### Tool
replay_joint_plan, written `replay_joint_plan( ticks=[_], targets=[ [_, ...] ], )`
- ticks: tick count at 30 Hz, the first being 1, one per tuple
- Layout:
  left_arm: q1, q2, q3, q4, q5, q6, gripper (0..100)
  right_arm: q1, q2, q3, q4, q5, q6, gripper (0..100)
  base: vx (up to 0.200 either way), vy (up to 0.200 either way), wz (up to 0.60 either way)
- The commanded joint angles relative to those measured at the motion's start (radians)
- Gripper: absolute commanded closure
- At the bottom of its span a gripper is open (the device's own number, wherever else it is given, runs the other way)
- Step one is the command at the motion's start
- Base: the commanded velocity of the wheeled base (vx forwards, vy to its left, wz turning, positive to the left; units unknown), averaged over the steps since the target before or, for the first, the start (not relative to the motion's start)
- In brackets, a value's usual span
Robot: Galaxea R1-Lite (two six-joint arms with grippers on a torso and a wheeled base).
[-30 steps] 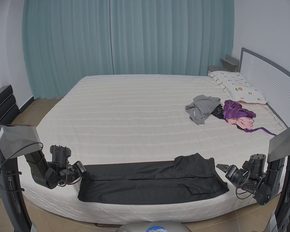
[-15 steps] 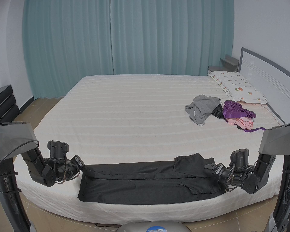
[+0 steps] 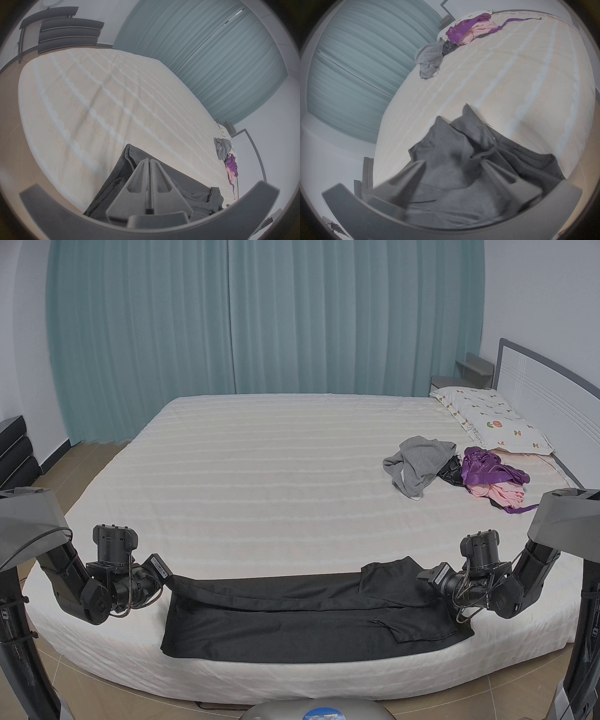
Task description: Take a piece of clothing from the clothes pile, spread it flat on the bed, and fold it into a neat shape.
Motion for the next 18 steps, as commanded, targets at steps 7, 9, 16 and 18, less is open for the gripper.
replay_joint_plan(
  ticks=[7,9,16,18],
  targets=[
    [-0.001,-0.006,-0.002,-0.001,0.000,0.000,100,-0.001,-0.010,-0.008,0.069,-0.017,-0.004,100,0.000,0.000,0.00],
    [-0.001,-0.004,-0.007,-0.001,0.000,0.000,100,-0.003,-0.013,-0.008,0.069,-0.017,-0.004,100,0.000,0.000,0.00],
    [0.013,-0.001,-0.071,0.007,0.001,0.003,100,-0.058,-0.053,-0.044,0.067,-0.009,-0.004,100,0.000,0.000,0.00],
    [0.013,-0.001,-0.074,0.007,0.001,0.003,100,-0.058,-0.053,-0.046,0.066,-0.009,-0.004,100,0.000,0.000,0.00]
  ],
)
